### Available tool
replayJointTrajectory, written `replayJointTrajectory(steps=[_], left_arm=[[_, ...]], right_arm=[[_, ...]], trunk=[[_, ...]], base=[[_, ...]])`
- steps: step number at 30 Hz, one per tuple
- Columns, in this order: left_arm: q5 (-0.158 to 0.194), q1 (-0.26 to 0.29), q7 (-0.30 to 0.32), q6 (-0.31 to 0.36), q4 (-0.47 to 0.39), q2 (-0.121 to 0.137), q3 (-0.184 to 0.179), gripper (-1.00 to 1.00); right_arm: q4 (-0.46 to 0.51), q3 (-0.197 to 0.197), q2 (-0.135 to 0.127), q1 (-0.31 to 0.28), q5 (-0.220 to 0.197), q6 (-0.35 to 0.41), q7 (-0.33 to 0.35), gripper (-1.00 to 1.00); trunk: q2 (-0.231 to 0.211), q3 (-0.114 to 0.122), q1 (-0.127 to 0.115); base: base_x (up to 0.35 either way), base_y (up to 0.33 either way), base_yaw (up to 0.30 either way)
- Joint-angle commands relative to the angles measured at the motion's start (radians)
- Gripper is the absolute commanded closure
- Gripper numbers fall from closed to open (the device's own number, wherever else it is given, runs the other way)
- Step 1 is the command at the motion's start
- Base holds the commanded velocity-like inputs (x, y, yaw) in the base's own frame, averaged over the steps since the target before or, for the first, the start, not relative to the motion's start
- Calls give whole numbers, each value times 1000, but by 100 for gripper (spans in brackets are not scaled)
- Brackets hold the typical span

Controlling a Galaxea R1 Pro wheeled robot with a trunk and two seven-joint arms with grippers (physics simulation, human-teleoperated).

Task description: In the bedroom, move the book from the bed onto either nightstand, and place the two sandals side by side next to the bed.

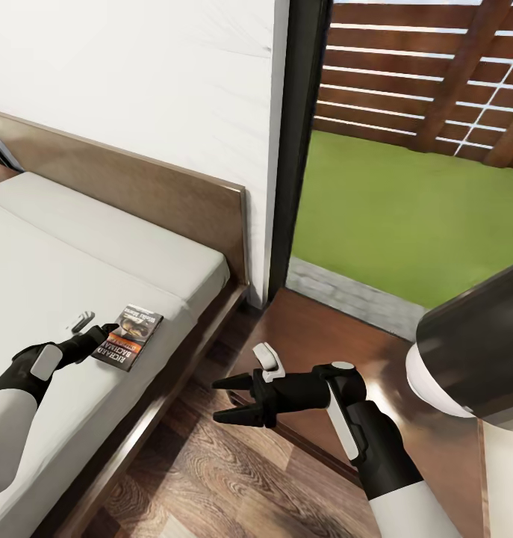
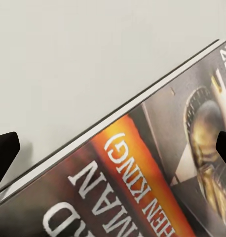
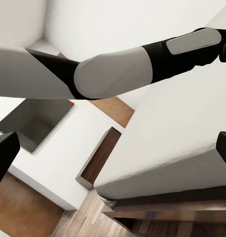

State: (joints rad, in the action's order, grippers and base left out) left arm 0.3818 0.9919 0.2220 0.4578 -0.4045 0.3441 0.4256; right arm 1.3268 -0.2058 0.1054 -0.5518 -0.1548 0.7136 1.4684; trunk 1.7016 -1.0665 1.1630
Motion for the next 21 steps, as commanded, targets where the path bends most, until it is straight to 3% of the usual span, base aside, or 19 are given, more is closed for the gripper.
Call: replayJointTrajectory(steps=[1, 21], left_arm=[[3, 1, 2, 9, -1, -1, 7, -100], [2, 1, 2, 9, -2, -1, 7, -100]], right_arm=[[0, -1, 0, 0, -4, 10, 1, -100], [-1, -1, 0, 0, -4, 10, 1, -100]], trunk=[[0, -1, 0], [0, -1, 0]], base=[[0, 0, 0], [-28, -36, 0]])
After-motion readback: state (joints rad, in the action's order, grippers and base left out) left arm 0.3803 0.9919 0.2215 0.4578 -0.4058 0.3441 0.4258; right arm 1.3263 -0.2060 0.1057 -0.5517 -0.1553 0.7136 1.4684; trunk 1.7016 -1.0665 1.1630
